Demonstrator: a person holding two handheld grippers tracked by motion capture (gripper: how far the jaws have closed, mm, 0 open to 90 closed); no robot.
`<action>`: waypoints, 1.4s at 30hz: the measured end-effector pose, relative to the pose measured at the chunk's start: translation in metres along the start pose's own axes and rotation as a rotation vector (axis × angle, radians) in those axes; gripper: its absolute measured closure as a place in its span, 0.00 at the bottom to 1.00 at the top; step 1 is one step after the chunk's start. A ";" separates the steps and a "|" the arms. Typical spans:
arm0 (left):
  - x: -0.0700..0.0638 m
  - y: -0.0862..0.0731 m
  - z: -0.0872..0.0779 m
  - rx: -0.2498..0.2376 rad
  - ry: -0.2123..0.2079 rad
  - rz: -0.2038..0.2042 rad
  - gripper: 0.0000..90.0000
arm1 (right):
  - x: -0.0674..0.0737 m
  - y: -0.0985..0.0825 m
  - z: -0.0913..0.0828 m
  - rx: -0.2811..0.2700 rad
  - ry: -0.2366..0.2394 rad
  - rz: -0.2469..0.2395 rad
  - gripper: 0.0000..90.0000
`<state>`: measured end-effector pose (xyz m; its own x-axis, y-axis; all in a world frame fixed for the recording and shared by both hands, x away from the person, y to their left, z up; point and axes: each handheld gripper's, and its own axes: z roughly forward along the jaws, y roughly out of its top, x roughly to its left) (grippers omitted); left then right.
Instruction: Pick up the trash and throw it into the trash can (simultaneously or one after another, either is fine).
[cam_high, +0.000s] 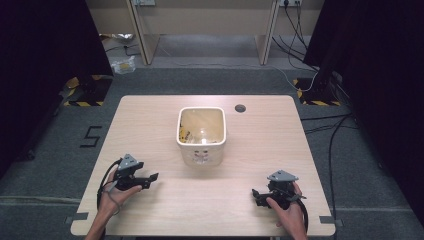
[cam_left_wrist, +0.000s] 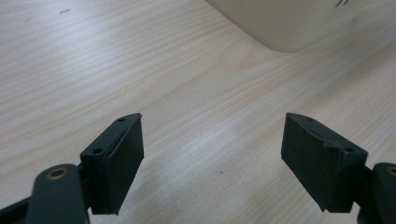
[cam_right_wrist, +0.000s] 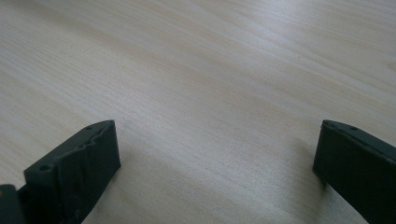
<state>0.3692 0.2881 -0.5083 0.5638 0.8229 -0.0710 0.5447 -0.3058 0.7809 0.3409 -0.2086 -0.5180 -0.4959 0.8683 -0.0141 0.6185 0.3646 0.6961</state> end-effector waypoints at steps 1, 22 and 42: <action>0.000 -0.001 0.000 0.007 0.003 0.006 0.23 | 0.000 0.000 0.000 0.000 0.000 0.000 0.01; -0.008 -0.019 -0.005 0.058 0.015 0.028 0.22 | 0.000 0.000 0.000 0.000 -0.002 0.001 0.01; -0.018 -0.031 -0.013 0.058 0.020 0.044 0.20 | 0.000 0.000 0.000 0.001 0.000 0.001 0.01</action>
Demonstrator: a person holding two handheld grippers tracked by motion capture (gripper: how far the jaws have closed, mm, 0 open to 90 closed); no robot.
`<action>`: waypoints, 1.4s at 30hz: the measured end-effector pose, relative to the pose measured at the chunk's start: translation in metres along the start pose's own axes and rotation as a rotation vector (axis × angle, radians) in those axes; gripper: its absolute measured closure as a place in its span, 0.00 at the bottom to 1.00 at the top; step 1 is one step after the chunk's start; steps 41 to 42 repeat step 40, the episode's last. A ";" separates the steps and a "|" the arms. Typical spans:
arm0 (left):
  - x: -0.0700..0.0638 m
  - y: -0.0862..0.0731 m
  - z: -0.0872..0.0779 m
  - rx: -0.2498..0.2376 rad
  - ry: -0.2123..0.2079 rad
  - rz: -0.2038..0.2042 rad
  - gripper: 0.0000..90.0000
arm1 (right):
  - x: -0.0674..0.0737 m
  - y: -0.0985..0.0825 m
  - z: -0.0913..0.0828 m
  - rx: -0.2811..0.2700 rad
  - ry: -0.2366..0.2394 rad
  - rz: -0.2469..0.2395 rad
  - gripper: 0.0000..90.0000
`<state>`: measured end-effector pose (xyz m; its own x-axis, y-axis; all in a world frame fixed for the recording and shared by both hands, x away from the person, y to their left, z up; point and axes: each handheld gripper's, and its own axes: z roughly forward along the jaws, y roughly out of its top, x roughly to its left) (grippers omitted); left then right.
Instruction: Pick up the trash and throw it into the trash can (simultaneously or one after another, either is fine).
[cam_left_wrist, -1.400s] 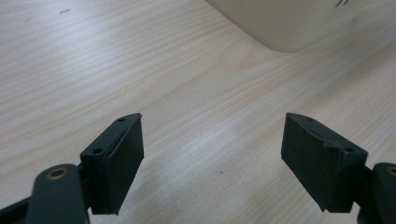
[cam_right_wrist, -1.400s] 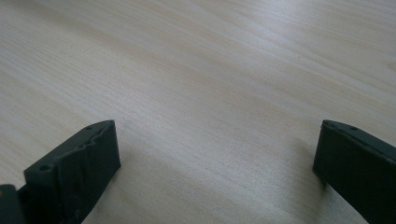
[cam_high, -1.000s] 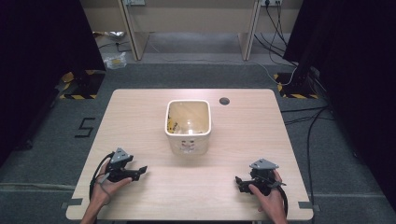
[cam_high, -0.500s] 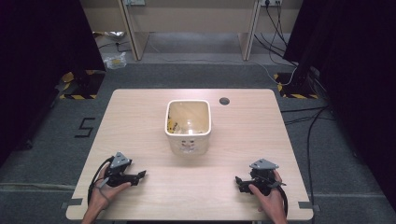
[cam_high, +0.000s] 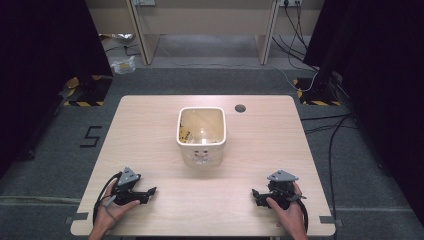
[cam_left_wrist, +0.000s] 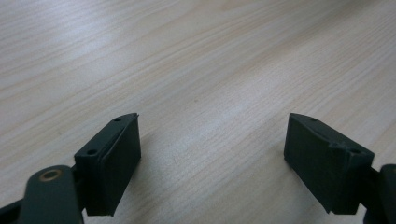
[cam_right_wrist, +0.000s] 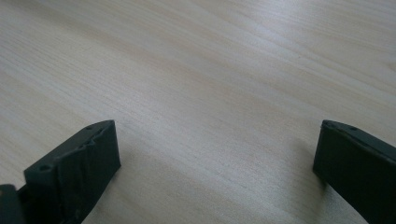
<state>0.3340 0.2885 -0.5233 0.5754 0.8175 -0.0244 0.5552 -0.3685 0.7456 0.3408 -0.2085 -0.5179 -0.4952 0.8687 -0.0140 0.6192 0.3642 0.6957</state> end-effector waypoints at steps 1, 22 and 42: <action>0.000 0.000 0.000 -0.002 0.000 0.000 0.20 | 0.000 0.000 0.000 0.000 0.000 0.000 0.01; -0.014 -0.004 -0.003 0.007 0.003 0.005 0.15 | 0.000 0.000 0.000 -0.001 0.000 0.001 0.01; -0.014 -0.004 -0.003 0.007 0.003 0.005 0.15 | 0.000 0.000 0.000 -0.001 0.000 0.002 0.01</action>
